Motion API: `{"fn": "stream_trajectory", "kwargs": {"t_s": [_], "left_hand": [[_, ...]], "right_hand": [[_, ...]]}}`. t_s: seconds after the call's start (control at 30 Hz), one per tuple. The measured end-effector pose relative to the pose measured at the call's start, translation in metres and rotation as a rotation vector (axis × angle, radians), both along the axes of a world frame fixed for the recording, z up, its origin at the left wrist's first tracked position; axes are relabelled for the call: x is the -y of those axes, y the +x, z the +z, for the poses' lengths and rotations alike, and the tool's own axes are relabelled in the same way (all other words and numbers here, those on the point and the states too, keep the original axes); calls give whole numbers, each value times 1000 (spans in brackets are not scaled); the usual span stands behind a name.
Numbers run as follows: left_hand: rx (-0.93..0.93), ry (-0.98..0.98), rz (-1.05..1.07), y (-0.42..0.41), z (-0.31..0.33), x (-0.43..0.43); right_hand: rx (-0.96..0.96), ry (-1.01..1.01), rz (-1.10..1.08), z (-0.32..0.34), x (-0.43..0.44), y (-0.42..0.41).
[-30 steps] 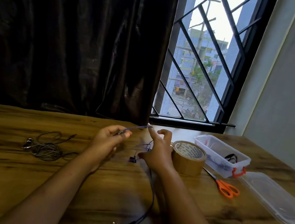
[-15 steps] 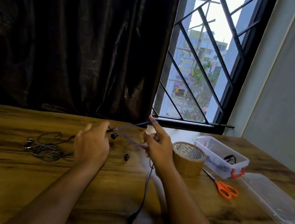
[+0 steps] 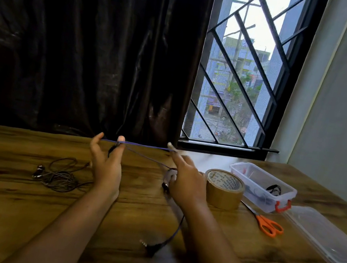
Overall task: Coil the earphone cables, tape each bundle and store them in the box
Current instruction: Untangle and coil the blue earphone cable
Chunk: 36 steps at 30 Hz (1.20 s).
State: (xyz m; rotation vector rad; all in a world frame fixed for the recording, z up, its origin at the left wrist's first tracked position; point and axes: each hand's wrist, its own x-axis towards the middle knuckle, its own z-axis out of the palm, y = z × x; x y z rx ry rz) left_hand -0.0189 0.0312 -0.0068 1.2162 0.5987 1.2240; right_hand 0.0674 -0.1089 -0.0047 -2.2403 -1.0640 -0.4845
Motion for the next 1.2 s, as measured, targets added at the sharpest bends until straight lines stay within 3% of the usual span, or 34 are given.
{"fn": "stream_trajectory", "kwargs": {"t_s": [0.13,0.23,0.37,0.5,0.63,0.8,0.9,1.07,1.2], "left_hand": [[122,-8,-92,4,0,-1],[197,-52,-64,6,-1,-3],[156,-7,150,6,-5,-5],[28,172,348,3,-6,-12],[-5,266,389,-2,-3,-8],[-213,638,357,-10,-9,-16],[-361,666,290,-10,-17,-21],[-986,664,192,-12,-17,-13],[-1049,827,243,-11,-3,-2]], "right_hand": [[-163,355,251,-4,-8,6],[-232,481,199,-1,-6,8],[-54,158,3,2,0,0],[15,53,-100,4,-1,-1],[-26,44,-124,-2,-1,0],[35,54,-152,0,6,1],[1,44,-79,0,5,1],[-112,283,109,-3,1,7],[-119,503,242,0,-3,6]]}}
